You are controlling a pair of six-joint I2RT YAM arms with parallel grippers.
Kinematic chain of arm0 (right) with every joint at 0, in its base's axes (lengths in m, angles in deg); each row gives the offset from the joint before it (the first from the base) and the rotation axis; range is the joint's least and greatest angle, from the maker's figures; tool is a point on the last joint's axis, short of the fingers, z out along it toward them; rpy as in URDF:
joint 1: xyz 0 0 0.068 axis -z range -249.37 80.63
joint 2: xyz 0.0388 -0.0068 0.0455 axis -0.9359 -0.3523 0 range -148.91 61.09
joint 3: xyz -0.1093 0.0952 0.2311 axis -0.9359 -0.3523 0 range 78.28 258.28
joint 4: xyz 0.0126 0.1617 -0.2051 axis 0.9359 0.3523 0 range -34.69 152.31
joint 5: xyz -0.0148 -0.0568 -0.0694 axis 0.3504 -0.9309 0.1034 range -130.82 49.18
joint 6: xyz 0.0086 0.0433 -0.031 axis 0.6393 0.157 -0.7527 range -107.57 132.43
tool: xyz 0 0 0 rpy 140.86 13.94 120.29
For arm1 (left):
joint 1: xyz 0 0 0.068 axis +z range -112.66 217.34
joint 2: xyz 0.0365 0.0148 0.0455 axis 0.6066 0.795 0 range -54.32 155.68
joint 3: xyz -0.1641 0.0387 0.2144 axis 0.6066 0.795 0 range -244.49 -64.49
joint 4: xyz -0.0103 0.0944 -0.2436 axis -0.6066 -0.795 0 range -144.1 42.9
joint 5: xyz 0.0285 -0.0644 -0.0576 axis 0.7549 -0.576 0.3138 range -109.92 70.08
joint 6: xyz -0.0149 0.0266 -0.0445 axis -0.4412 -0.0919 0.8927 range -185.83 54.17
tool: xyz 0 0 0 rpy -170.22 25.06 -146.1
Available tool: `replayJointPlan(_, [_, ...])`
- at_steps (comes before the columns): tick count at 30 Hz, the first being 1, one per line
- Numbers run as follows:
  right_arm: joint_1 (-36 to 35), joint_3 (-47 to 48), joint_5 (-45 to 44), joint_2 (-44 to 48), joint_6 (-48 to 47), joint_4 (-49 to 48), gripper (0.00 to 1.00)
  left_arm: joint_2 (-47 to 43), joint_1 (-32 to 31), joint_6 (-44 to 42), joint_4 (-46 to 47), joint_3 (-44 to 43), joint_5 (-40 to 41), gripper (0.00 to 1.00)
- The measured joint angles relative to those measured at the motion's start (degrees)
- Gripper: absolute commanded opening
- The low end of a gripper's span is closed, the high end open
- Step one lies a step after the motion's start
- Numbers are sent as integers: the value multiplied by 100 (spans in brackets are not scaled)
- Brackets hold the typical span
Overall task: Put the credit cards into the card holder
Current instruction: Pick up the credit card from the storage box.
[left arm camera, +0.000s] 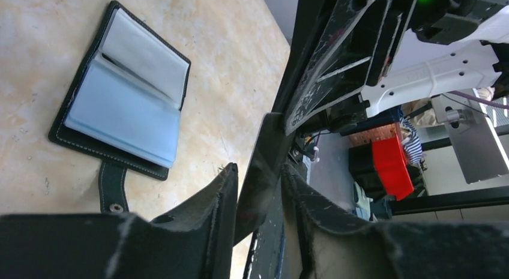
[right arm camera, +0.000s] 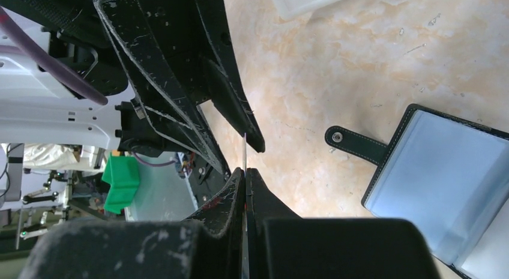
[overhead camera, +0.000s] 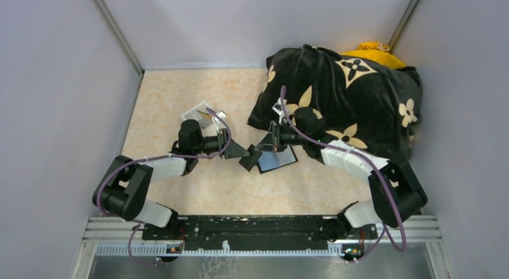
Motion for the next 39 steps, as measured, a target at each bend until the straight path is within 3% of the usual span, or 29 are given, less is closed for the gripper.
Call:
replayJointPlan(8, [76, 0, 216, -236, 157, -278, 0, 289, -20, 52, 256, -26, -201, 24])
replayJointPlan(11, [103, 2, 306, -339, 212, -341, 0, 409, -42, 138, 378, -26, -297, 16])
replayJointPlan(14, [168, 2, 400, -444, 299, -450, 0, 479, -48, 227, 516, -26, -380, 0])
replayJointPlan(18, [225, 7, 529, -529, 372, -566, 3, 555, -48, 417, 782, -28, -470, 0])
replayJointPlan(22, [256, 59, 452, -575, 350, -516, 33, 619, -48, 549, 914, -28, -398, 0])
replayJointPlan(26, [254, 168, -190, -444, 92, -247, 44, 616, -79, 623, 909, -26, 35, 0])
replayJointPlan(30, [254, 168, -855, -33, -173, 46, 46, 636, -85, 1025, 1255, 52, 621, 0])
replayJointPlan(39, [254, -387, -1742, 621, -293, -122, 43, 1569, -260, 2492, 3174, 476, 1759, 0])
